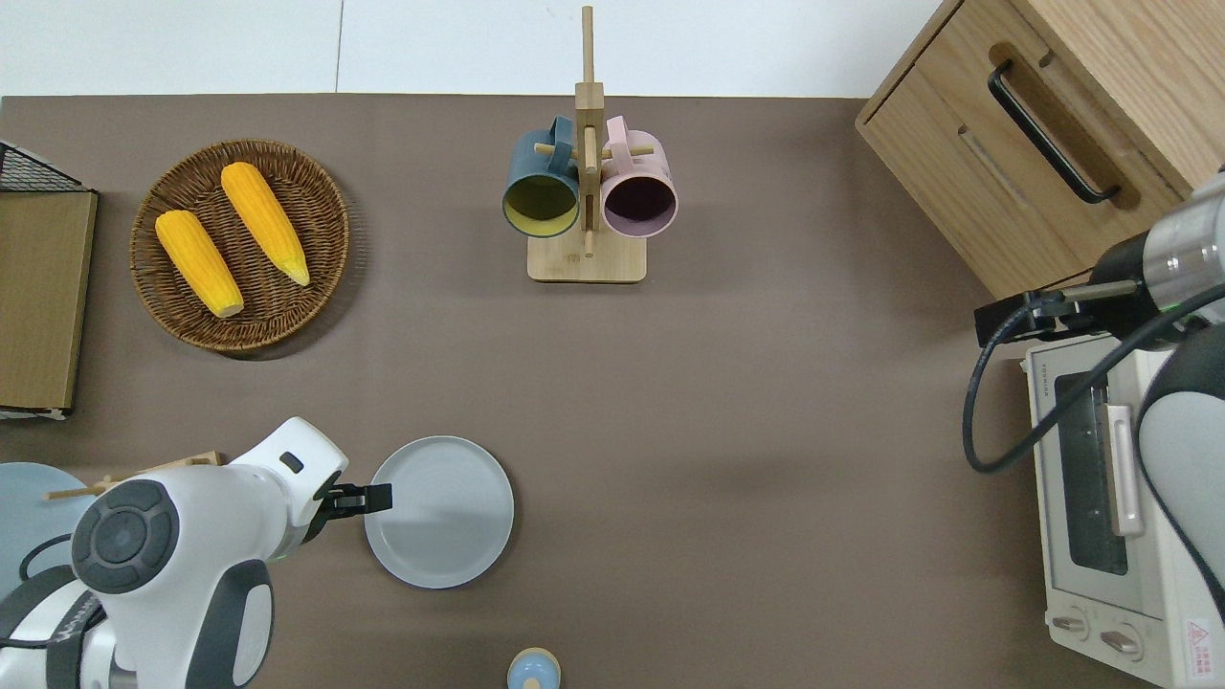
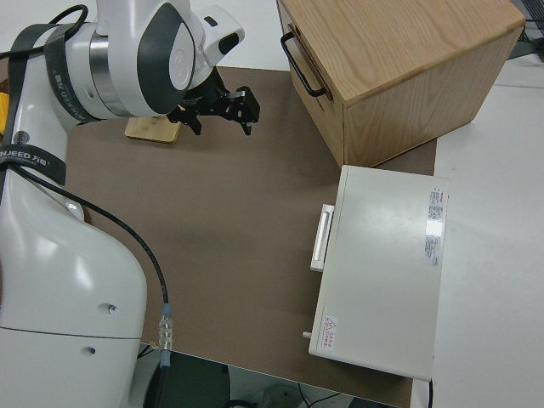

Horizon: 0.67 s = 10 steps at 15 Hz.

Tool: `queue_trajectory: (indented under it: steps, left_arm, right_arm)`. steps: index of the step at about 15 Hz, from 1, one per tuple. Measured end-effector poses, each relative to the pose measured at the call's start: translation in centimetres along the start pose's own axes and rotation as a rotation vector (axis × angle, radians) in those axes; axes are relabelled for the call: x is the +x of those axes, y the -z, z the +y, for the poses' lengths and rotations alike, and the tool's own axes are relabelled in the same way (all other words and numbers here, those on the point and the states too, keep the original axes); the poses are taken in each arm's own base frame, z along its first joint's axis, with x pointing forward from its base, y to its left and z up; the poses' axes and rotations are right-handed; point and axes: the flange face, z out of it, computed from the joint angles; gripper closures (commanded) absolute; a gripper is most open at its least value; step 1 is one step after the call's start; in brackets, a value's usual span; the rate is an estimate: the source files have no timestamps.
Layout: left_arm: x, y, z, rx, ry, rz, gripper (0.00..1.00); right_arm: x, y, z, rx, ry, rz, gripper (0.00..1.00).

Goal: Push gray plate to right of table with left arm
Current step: 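Lower the left gripper against the gray plate's rim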

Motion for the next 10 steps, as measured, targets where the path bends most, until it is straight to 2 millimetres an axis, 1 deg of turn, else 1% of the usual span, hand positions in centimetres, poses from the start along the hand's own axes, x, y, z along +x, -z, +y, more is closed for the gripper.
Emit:
queue_trajectory:
  steps: [4,10]
  left_arm:
    - [-1.1,-2.6,1.1,-0.001,-0.005,0.011,0.01]
    - [-1.4,-5.3,0.8,-0.004,0.000,0.010,0.01]
  right_arm:
    - [0.0,0.0,0.0,0.000,0.000,0.000,0.017]
    - [0.0,0.0,0.0,0.000,0.000,0.000,0.017]
